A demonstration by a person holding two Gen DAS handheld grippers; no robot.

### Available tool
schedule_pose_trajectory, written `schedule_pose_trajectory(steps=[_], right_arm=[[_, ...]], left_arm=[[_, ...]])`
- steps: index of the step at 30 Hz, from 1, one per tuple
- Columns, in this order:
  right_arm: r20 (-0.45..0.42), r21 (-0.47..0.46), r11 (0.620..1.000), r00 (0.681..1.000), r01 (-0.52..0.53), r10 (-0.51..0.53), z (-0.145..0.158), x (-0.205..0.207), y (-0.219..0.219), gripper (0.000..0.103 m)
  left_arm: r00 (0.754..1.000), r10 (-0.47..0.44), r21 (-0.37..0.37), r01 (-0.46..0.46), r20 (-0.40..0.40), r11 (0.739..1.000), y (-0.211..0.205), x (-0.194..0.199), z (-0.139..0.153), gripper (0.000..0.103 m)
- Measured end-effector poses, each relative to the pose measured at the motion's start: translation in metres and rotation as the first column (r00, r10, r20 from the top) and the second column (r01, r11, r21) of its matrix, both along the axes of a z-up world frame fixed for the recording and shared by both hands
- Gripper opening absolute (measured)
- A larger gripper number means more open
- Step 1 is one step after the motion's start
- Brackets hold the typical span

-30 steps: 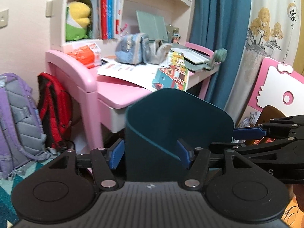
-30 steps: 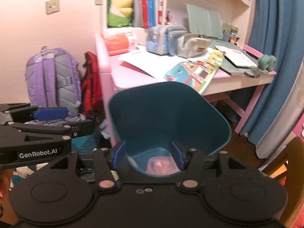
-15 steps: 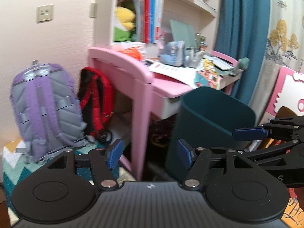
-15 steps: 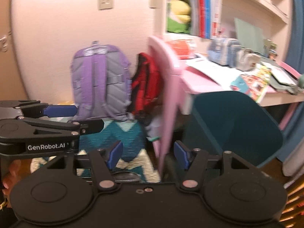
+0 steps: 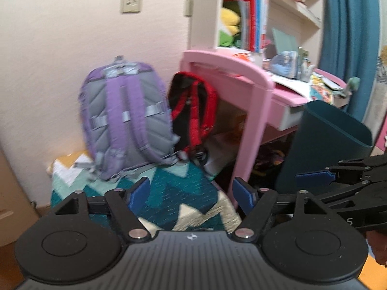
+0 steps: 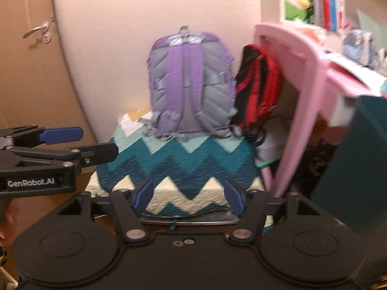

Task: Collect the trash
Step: 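Move both open tools back toward the trash on the floor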

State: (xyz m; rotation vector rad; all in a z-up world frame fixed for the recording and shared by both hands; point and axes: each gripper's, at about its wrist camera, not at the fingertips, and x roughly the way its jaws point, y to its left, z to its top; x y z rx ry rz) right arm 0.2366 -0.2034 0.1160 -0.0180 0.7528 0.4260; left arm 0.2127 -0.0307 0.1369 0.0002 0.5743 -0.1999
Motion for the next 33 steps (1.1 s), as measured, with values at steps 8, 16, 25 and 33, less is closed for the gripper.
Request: schedule_pose_trajectory(steps=[8, 16, 25, 33], right_arm=[[-0.012, 0.010, 0.999, 0.999, -0.052, 0.052, -0.039, 0.006, 0.044, 0.068], [-0.024, 0.024, 0.997, 0.997, -0.079, 0.079, -0.086, 0.023, 0.074, 0.071], [-0.027, 0.011, 0.992, 0.992, -0.124, 0.124, -0.155, 0.047, 0.105, 0.073], [-0.088, -0.091, 0.982, 0.983, -0.168, 0.160, -0.233, 0.068, 0.127, 0.073]], left_arm=[[0.996, 0.075, -0.013, -0.076, -0.055, 0.997, 0.055, -0.003, -0.043, 0.079], [0.986, 0.122, -0.049, -0.128, -0.114, 0.991, 0.094, 0.006, -0.091, 0.083], [0.970, 0.178, -0.067, -0.191, -0.168, 0.979, 0.134, 0.025, -0.153, 0.102], [0.946, 0.219, -0.050, -0.237, -0.239, 0.970, 0.167, 0.052, -0.221, 0.103]])
